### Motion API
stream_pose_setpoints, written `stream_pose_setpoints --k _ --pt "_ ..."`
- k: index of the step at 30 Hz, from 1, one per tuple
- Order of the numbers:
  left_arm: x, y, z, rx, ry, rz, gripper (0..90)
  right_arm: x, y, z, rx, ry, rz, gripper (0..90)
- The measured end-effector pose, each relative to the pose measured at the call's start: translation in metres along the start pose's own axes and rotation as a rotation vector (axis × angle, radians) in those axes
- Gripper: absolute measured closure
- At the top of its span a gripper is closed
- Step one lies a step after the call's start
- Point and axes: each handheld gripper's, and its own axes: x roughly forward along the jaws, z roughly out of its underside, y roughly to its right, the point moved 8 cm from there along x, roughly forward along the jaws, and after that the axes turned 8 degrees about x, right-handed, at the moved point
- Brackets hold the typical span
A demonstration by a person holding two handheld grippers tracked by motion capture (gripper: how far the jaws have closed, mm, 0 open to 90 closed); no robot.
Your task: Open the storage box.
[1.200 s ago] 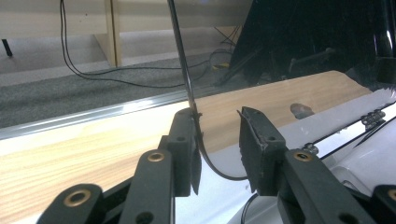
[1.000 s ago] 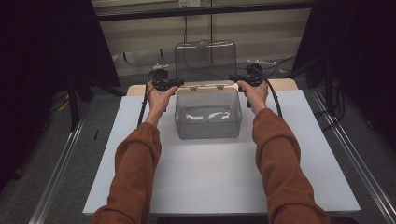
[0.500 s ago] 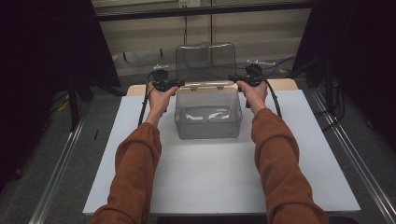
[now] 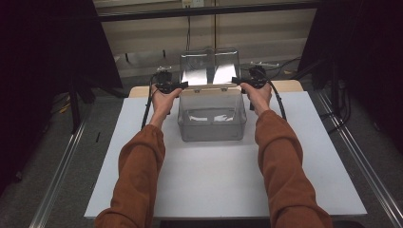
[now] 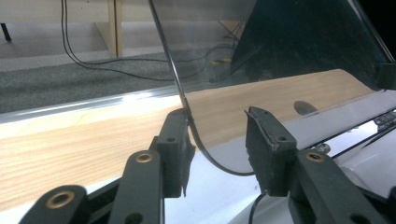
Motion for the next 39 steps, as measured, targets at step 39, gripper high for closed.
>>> stream_pose_setpoints --k 39 --pt "0.0039 0.0016 0.0055 -0.061 -0.013 0.042 51.7 0.0076 0.0025 0.0088 0.054 -0.01 -0.023 55.3"
